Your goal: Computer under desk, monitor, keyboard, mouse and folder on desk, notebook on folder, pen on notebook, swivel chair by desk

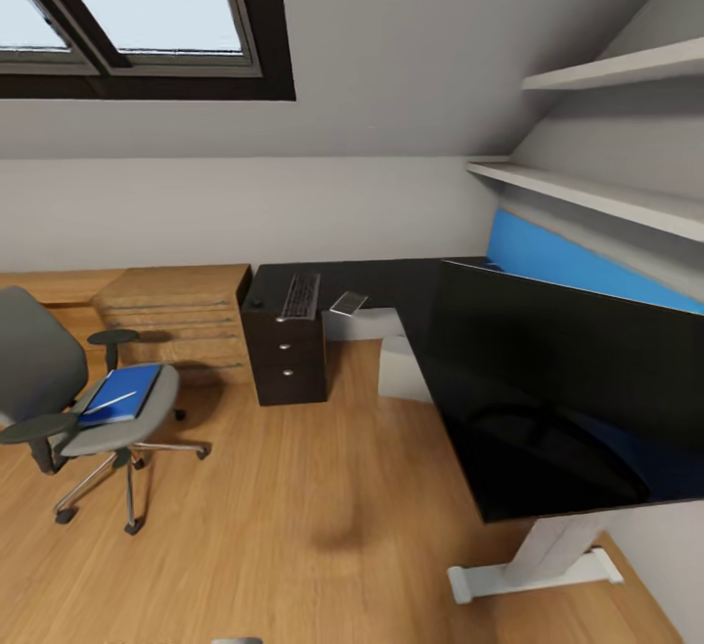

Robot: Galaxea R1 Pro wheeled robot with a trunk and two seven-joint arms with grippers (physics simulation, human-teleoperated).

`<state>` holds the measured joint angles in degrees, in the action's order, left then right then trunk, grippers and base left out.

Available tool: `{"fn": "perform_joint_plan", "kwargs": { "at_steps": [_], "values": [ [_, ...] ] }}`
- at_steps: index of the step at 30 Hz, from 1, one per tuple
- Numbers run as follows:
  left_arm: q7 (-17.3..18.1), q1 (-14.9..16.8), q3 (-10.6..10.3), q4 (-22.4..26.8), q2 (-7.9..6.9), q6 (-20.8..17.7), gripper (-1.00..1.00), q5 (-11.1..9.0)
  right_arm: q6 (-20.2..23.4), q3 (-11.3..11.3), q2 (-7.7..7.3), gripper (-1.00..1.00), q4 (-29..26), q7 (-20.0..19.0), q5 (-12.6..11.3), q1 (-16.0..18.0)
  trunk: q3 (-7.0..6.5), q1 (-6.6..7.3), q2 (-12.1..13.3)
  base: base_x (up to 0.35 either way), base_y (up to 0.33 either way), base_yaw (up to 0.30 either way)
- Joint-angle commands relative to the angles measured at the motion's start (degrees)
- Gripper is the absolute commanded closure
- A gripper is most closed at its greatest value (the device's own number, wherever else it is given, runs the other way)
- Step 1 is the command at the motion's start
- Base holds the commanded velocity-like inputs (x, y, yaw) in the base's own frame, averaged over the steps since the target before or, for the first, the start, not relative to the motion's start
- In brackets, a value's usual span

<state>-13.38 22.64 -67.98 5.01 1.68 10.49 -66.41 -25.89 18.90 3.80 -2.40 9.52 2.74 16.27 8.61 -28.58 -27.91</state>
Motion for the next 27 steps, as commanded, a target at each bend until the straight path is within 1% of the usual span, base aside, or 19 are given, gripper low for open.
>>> {"fn": "perform_joint_plan", "kwargs": {
  "at_steps": [1,9,18,22,27],
  "values": [
    [-0.33,0.03,-0.49,0.07,-0.01,0.16,-1.0,-0.39,-0.13,0.17,0.03,-1.0,0.05,0.24,0.29,0.06,0.14,0.01,-0.11,-0.29,-0.193,-0.135],
    [-0.33,0.03,-0.49,0.04,-0.01,0.16,-1.0,-0.39,-0.13,0.17,0.65,-1.0,0.11,0.27,0.26,0.04,0.23,0.01,-0.11,-0.29,-0.192,-0.041],
    [-0.33,0.03,-0.49,0.05,-0.01,0.16,-1.0,-0.39,-0.13,0.17,0.75,-1.0,0.03,0.32,0.25,0.07,0.24,0.01,-0.11,-0.281,-0.204,-0.003],
    [-0.33,0.03,-0.53,0.04,-0.01,0.18,-1.0,-0.39,-0.17,0.13,0.76,-1.0,0.08,0.28,0.3,0.07,0.24,0.01,-0.11,-0.167,-0.146,-0.027],
    [-0.33,0.03,-0.57,0.02,-0.01,0.17,-1.0,-0.39,-0.2,0.09,0.77,-1.0,0.1,0.25,0.33,0.08,0.24,0.01,-0.11,-0.048,-0.042,-0.175]
  ]
}}
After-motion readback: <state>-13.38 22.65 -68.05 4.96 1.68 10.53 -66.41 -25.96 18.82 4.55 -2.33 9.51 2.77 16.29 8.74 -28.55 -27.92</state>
